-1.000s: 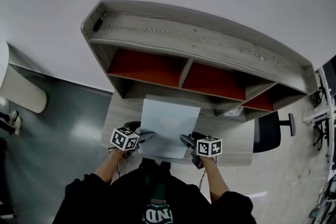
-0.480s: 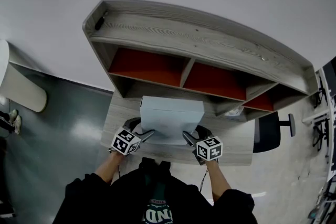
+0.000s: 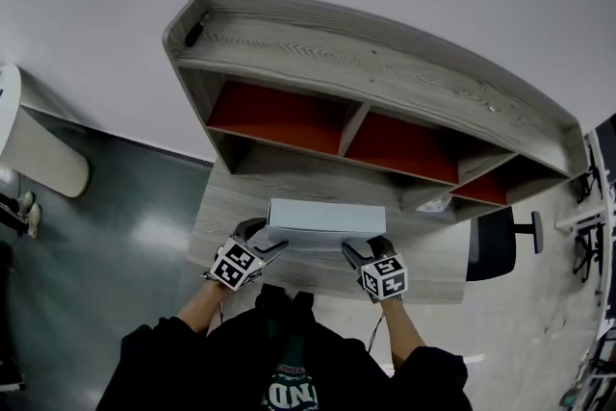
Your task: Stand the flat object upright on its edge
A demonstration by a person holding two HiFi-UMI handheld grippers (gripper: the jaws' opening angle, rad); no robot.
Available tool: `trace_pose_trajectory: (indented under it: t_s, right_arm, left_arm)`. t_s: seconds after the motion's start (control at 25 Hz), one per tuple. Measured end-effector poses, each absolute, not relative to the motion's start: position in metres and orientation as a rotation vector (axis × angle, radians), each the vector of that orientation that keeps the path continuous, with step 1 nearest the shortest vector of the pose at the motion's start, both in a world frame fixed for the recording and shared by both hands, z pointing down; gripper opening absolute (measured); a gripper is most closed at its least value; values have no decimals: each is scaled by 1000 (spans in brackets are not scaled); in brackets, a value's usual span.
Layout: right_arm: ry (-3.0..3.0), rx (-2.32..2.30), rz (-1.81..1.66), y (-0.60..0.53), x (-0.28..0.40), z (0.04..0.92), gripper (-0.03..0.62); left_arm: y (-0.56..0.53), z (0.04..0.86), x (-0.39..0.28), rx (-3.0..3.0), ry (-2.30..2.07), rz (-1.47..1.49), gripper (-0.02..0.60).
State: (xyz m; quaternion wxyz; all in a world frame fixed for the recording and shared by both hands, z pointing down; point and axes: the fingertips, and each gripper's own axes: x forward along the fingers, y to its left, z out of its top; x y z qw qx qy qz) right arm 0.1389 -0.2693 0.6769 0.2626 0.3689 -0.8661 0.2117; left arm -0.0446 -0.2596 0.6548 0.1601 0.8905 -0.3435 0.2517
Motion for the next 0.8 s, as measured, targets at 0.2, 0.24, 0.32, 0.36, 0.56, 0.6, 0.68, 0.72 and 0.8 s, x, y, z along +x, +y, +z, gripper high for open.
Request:
trace_pose_trajectory:
  t_s: [0.2,0.24,0.32,0.36,0.56,0.6,0.68,0.72,0.8]
  right_arm:
    - [-2322,990,559,-266,140,683,252]
    - [-2322,988,556,-266,139,684,253]
    - [-2319,976,543,-265,138,684,253]
    - [-2317,968,535,-264,138,684,253]
    - [-2307,961,516,-262,137,684,253]
    - [-2306,962,514,-262,137,684,253]
    - [-2304,965,509,-261,137,684,253]
    - [-2302,967,507,-260,138,684,253]
    - [-2298,972,508,-260,138,683,253]
  left_arm:
    - [-253,657,-45,2549,-971,742,293]
    - [-252,658,-45,2549,-968,744,293]
    - [-250,660,-46,2550,-960,749,291]
    - [-249,661,-47,2552,-952,749,291]
    - [-246,662,-49,2561,-926,729,287]
    - [-246,663,-50,2564,-922,727,287]
    - [-246,665,-51,2578,-917,733,290]
    - [-246,666,-52,2592,-916,741,295]
    - [-247,664,-53,2628,-903,760,335]
